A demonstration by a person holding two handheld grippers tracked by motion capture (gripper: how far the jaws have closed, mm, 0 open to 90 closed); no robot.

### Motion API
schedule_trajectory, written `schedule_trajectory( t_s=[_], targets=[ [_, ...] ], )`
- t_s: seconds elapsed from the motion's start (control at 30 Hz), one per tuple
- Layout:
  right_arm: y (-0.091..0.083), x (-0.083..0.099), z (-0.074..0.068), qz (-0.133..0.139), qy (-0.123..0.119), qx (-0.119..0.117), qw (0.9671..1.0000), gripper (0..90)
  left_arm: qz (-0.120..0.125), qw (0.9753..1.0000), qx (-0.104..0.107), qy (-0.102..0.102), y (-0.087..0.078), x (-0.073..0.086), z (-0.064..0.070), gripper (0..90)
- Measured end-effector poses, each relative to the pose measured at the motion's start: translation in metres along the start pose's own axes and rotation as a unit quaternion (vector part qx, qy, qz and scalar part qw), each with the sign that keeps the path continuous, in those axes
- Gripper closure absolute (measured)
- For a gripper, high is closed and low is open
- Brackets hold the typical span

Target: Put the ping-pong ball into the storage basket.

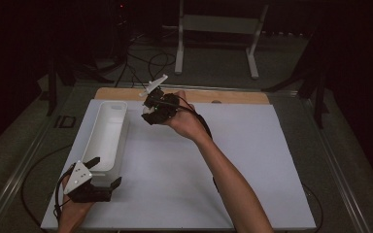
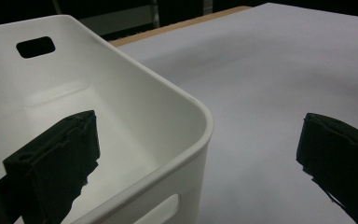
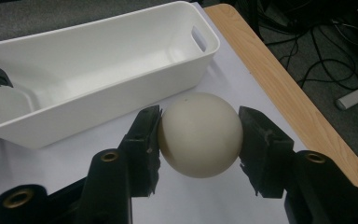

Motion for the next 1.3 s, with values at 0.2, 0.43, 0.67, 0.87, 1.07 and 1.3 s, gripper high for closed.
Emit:
schedule_trajectory(
  t_s=[0.2,0.43,0.67,0.87,1.07,1.3],
  targets=[
    [0.003,-0.002,-0.003,0.002,0.001,-0.005,1.0,50.3,0.0,1.0,0.0,0.0,0.0,0.0,0.0,0.0],
    [0.006,-0.007,-0.006,0.003,-0.004,-0.007,1.0,50.3,0.0,1.0,0.0,0.0,0.0,0.0,0.0,0.0],
    [0.007,-0.012,-0.01,0.005,-0.006,-0.011,0.9999,50.3,0.001,1.0,0.0,0.001,0.0,0.0,0.0,0.0],
    [0.01,-0.015,-0.013,0.007,-0.008,-0.014,0.9998,50.3,0.001,1.0,0.0,0.001,0.0,0.0,0.0,0.0],
    [0.01,-0.019,-0.016,0.009,-0.012,-0.015,0.9998,50.3,0.002,1.0,0.001,0.0,0.0,0.0,0.0,0.0],
    [0.012,-0.022,-0.02,0.01,-0.017,-0.02,0.9996,50.3,0.001,1.0,0.0,0.0,0.0,0.0,0.0,0.0]
  ],
)
Point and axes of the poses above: each handheld gripper's, and its own axes: y roughly forward along the jaws, x roughly out of its underside, z roughly to its right, the point moved 2 cm from there along y, roughly forward along the jaws, and after that the axes turned 3 degrees about x, right-handed, at the moved point
